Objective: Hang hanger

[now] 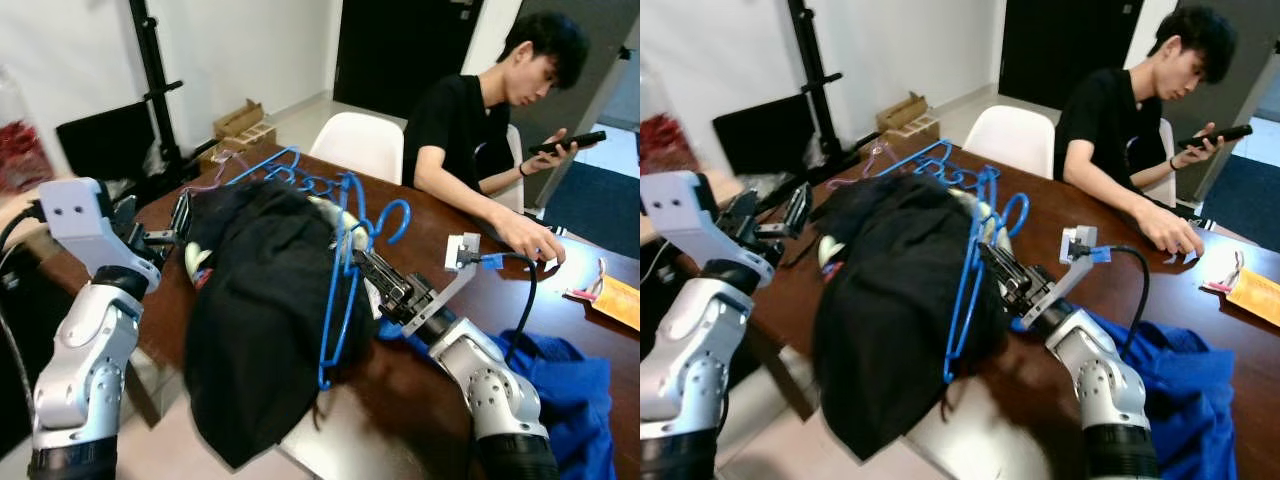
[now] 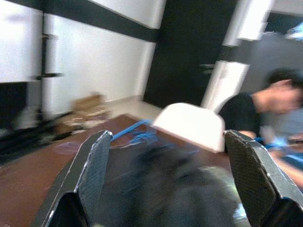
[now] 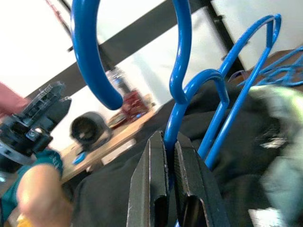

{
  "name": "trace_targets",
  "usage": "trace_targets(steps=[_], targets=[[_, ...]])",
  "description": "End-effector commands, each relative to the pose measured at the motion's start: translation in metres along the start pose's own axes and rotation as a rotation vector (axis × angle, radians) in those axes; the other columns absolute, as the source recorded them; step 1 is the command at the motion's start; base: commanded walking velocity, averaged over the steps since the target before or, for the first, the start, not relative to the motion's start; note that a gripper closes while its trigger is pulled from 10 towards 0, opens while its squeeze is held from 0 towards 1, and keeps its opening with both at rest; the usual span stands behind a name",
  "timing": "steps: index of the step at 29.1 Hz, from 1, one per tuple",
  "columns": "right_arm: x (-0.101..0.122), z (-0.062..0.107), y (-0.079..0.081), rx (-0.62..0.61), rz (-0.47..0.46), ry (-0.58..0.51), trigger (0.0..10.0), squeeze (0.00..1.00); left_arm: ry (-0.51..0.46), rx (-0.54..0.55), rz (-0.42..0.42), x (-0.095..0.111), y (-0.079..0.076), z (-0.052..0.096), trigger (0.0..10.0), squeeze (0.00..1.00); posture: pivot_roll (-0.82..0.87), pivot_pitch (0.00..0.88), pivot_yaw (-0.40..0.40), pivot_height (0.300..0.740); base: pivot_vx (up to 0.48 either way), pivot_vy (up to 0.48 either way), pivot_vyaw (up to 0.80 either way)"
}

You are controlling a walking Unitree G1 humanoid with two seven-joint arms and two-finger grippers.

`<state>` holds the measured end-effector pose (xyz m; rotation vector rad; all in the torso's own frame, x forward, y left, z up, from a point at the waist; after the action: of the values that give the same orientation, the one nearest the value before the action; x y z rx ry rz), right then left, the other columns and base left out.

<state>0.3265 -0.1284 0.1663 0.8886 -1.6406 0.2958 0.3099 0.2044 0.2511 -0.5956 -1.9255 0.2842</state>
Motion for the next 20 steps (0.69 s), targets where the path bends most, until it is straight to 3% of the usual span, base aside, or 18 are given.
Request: trace_targets(steps=[1, 6, 10, 12, 16, 17, 19, 20], targets=[[0.002, 0.003, -0.004, -0.03, 0.007, 0.009, 10.0, 0.0, 0.018, -0.036, 0.031, 0.0, -0.005, 0.0, 10.0, 0.0, 0.09, 0.0, -0.036, 0.74, 0.352, 0.0, -0.8], [0.005, 0.003, -0.003, -0.03, 0.027, 0.001, 10.0, 0.0, 0.063, -0.065, 0.028, -0.005, -0.007, 0.001, 10.0, 0.0, 0.09, 0.0, -0.035, 0.74, 0.333, 0.0, -0.8], [0.006, 0.004, -0.002, -0.028, 0.044, -0.004, 10.0, 0.0, 0.101, -0.004, 0.008, -0.013, 0.0, 0.003, 10.0, 0.0, 0.09, 0.0, -0.031, 0.74, 0.0, 0.0, 0.0], [0.006, 0.005, -0.001, -0.021, 0.052, 0.0, 10.0, 0.0, 0.121, 0.113, -0.038, -0.018, 0.013, 0.009, 10.0, 0.0, 0.1, 0.0, -0.034, 0.74, 0.0, 0.0, 0.0], [0.005, 0.007, -0.001, -0.01, 0.064, 0.015, 10.0, 0.0, 0.159, 0.212, -0.074, -0.025, 0.021, 0.016, 10.0, 0.0, 0.11, 0.0, -0.038, 0.74, 0.0, 0.0, 0.0], [0.005, 0.007, -0.001, -0.01, 0.064, 0.015, 10.0, 0.0, 0.159, 0.212, -0.074, -0.025, 0.021, 0.016, 10.0, 0.0, 0.11, 0.0, -0.038, 0.74, 0.0, 0.0, 0.0], [0.004, 0.006, -0.001, -0.003, 0.073, 0.027, 10.0, 0.0, 0.199, 0.345, -0.065, -0.033, 0.031, 0.026, 10.0, 0.0, 0.11, 0.0, -0.04, 0.74, 0.0, 0.0, 0.0], [0.004, 0.006, -0.001, -0.003, 0.073, 0.027, 10.0, 0.0, 0.199, 0.345, -0.065, -0.033, 0.031, 0.026, 10.0, 0.0, 0.11, 0.0, -0.04, 0.74, 0.0, 0.0, 0.0]])
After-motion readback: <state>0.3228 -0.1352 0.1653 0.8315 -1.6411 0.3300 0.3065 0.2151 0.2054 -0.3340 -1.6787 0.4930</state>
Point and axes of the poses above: a point about 5 cm out from each wrist's last joint towards the gripper, its own z axis pointing back from the gripper into the wrist, its own x axis along the axis of the wrist's last joint, y = z × x, the point moved 2 cm from there along -z, pointing out of the wrist towards the gripper, and after that the axes turned 15 degrees about z, right-handed, at the moved point
